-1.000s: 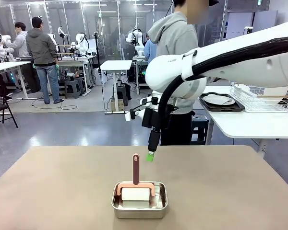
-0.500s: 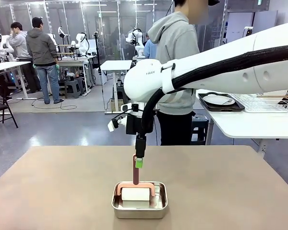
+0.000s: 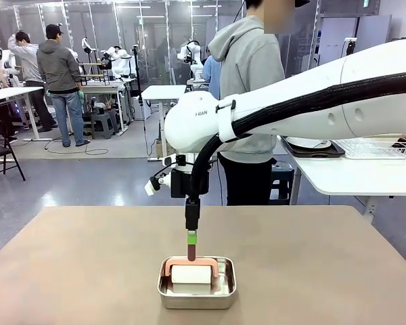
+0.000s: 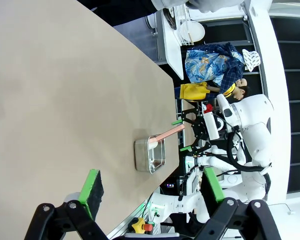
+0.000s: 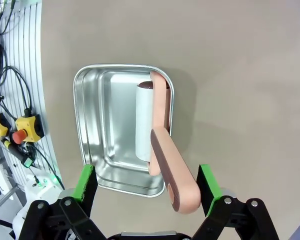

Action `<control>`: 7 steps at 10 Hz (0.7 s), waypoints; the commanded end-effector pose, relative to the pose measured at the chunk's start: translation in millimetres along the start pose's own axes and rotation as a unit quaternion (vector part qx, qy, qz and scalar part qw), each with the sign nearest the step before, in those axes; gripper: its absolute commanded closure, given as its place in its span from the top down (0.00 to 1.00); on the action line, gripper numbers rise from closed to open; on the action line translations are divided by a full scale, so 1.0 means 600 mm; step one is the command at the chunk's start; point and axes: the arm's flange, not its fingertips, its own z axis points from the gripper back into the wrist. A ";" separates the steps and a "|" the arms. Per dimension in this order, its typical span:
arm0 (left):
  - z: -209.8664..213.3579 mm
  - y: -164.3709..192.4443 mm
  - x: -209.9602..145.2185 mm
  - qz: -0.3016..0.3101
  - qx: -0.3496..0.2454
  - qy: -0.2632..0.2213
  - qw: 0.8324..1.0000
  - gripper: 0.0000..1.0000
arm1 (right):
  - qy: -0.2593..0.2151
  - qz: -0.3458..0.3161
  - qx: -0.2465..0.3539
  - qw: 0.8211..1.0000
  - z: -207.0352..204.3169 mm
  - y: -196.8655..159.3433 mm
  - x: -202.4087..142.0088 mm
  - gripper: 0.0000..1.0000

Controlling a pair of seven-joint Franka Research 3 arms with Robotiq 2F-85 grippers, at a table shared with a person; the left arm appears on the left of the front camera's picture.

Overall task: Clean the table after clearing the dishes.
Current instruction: When the right (or left) Handle tray is removed, use the right hand (or left hand) to clean the right (or left) side of the table with the Lint Roller.

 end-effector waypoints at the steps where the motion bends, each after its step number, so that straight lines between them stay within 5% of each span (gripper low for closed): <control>1: 0.005 -0.002 -0.004 -0.001 -0.001 0.004 1.000 1.00 | 0.014 -0.008 0.004 1.000 0.000 0.000 0.015 1.00; 3: 0.005 -0.002 -0.004 -0.001 -0.001 0.004 1.000 1.00 | 0.009 -0.009 0.006 1.000 -0.004 -0.004 0.013 1.00; 7: 0.005 -0.002 -0.004 -0.001 -0.001 0.004 1.000 1.00 | -0.002 -0.009 0.003 1.000 -0.010 -0.010 0.011 0.60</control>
